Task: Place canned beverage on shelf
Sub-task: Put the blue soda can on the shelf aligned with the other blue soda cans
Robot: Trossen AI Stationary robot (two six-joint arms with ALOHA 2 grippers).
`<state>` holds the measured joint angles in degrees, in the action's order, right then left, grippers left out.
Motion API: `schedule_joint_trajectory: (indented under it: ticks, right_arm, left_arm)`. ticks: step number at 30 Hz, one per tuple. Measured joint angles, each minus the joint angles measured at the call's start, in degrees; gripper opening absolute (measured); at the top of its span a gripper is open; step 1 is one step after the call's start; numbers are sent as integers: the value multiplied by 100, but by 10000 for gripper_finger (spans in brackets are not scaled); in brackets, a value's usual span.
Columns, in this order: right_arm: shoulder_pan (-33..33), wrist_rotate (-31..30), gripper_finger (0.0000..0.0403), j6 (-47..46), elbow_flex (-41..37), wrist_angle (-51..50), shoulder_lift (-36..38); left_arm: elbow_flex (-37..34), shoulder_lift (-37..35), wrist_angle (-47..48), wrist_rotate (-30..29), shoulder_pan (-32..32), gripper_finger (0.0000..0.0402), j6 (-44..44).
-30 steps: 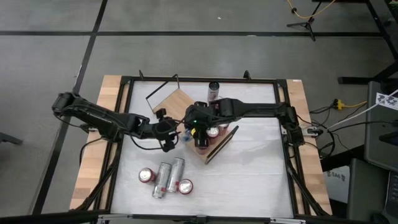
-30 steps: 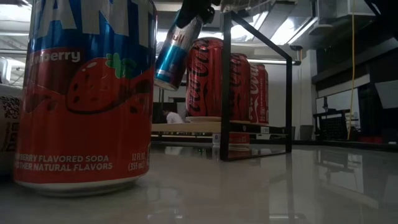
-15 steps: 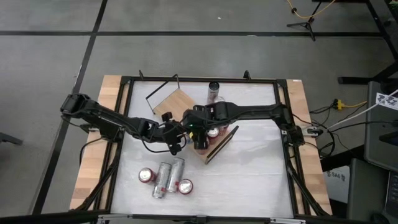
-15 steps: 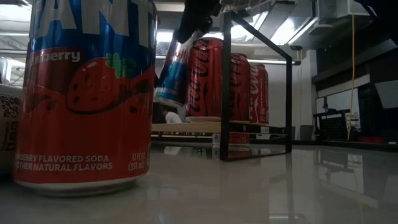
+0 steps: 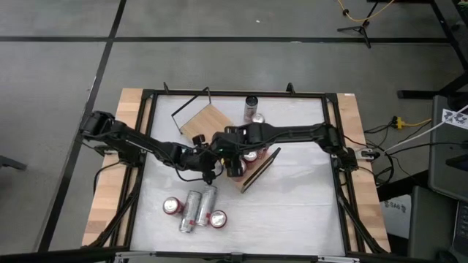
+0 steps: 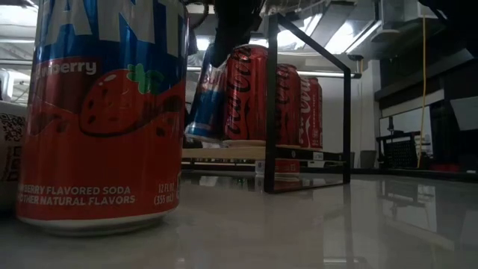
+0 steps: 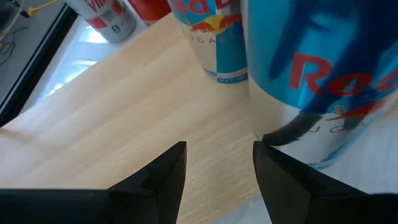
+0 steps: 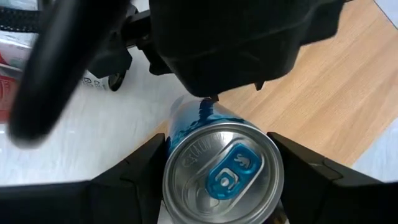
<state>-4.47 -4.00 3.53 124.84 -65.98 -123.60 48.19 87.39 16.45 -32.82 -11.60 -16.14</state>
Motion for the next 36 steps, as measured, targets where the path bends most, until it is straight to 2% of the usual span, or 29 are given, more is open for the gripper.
schedule_joint_trajectory:
  ticks: [32, 36]
  right_arm:
    - [0, -12, 234, 0, 2, 1, -91]
    - [-2, -157, 234, -2, 2, -4, -91]
  left_arm:
    - [-1, 46, -70, -116, 0, 181, -22]
    - [-1, 46, -66, -148, 2, 181, -22]
